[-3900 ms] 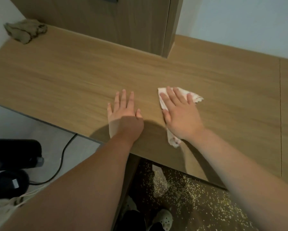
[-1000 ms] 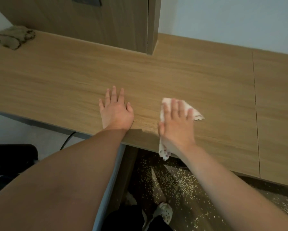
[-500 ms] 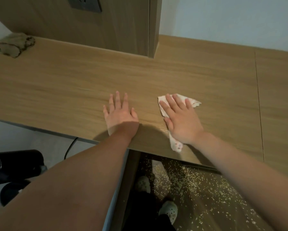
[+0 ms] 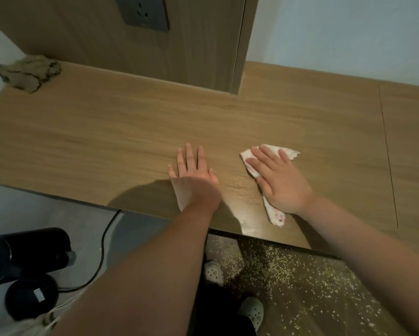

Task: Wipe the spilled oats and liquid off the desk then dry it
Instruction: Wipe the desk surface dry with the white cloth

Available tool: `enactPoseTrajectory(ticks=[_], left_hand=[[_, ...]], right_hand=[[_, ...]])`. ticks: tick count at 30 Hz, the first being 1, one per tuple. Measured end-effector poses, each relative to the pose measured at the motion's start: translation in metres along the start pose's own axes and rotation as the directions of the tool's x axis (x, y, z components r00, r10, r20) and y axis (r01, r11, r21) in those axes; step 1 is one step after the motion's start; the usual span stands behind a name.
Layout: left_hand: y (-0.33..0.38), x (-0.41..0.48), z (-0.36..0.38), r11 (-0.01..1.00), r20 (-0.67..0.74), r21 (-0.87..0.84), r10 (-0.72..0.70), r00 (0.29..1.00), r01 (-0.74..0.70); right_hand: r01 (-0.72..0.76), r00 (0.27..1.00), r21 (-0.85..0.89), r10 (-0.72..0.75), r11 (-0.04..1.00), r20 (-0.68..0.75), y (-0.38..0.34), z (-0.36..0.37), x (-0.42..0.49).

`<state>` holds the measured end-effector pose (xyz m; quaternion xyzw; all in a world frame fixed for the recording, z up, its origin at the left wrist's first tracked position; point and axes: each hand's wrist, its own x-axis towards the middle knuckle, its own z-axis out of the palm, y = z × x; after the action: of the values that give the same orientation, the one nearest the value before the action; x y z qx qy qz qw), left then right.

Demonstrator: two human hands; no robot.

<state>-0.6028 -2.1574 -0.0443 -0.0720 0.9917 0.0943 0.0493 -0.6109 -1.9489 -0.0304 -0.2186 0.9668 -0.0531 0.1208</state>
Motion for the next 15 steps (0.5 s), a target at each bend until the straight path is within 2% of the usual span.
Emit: enactPoseTrajectory(ticks=[2,4,6,7,9,11,12,13,15], left_hand=[[0.0,-0.001,0.0,0.998,-0.048,-0.066,-0.001,0.999,-0.002],[0.0,-0.001,0.0,0.995,-0.052,-0.096,-0.004,0.999,-0.001],[0.0,0.0,-0.003,0.995,-0.013,-0.098,-0.003,1.0,0.002],[0.001,0.001,-0.004,0.995,0.0,-0.1,-0.005,1.0,0.005],[0.0,0.001,-0.007,0.994,0.012,-0.107,-0.015,1.0,0.016],[0.0,0.001,-0.012,0.99,0.037,-0.136,-0.033,0.999,0.038],[0.0,0.003,-0.015,0.986,0.051,-0.159,-0.04,0.998,0.047],[0.001,0.006,-0.019,0.981,0.058,-0.188,-0.046,0.997,0.057],[0.002,0.017,-0.026,0.972,0.053,-0.229,-0.049,0.997,0.059]], right_hand=[[-0.034,0.999,0.078,0.032,0.996,0.028,0.016,-0.013,0.0],[-0.136,0.99,0.306,0.121,0.942,0.065,0.012,-0.027,0.006],[-0.2,0.972,0.435,0.232,0.878,-0.021,-0.002,-0.037,0.008],[-0.23,0.945,0.43,0.306,0.873,-0.116,-0.008,-0.04,0.006],[-0.367,0.822,0.421,0.501,0.829,-0.27,-0.016,-0.041,0.004],[-0.515,0.706,0.476,0.668,0.713,-0.235,-0.024,-0.036,0.004],[-0.569,0.678,0.485,0.713,0.664,-0.181,-0.029,-0.033,0.007],[-0.608,0.674,0.453,0.725,0.653,-0.14,-0.032,-0.027,0.012],[-0.611,0.728,0.327,0.674,0.721,-0.125,-0.036,-0.014,0.022]])
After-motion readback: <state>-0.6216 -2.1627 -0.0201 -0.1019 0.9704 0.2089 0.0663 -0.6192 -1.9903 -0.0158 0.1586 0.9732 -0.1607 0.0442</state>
